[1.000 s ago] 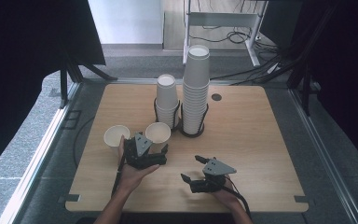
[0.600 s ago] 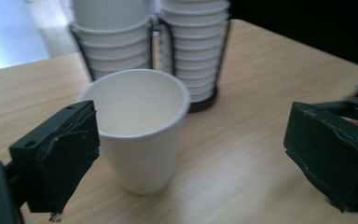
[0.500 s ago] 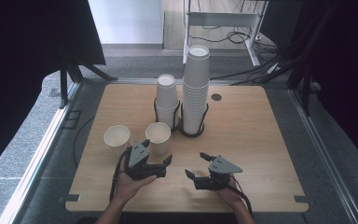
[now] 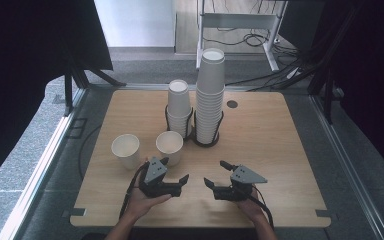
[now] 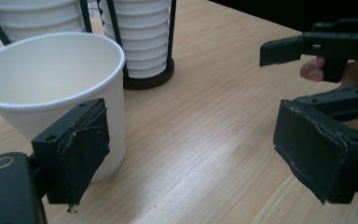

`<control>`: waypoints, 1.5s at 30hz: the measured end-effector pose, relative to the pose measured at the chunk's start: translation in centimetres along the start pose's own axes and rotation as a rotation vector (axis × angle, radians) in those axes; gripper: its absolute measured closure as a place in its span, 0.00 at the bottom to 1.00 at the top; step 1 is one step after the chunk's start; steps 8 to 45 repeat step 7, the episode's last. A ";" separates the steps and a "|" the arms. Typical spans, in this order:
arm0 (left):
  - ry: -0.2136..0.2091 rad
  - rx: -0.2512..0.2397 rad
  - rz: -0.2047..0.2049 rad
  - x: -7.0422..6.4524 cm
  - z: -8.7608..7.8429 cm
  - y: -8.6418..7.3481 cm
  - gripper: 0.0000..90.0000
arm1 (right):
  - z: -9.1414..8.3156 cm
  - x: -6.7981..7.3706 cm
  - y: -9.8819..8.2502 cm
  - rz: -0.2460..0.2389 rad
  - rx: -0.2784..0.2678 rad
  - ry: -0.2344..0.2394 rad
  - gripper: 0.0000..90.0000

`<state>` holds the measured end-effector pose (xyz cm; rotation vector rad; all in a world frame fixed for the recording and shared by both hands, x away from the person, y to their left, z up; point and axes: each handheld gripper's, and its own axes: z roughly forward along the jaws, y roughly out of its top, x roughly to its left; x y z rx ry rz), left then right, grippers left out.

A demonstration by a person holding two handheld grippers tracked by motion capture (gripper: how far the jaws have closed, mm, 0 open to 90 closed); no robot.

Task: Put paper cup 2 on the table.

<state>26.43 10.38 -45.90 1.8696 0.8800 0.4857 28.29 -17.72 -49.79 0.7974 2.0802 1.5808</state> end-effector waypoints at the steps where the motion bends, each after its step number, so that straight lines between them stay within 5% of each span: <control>1: 0.002 0.005 -0.002 0.0 0.1 -0.1 0.12 | 0.0 0.0 0.0 0.001 0.000 0.000 0.16; 5: 0.004 0.037 -0.003 0.0 0.5 -0.3 0.12 | 0.1 0.0 0.0 -0.003 0.004 0.002 0.16; 45: 0.002 0.037 -0.009 -0.1 0.5 -0.2 0.12 | 0.1 0.0 -0.1 -0.003 0.004 0.002 0.16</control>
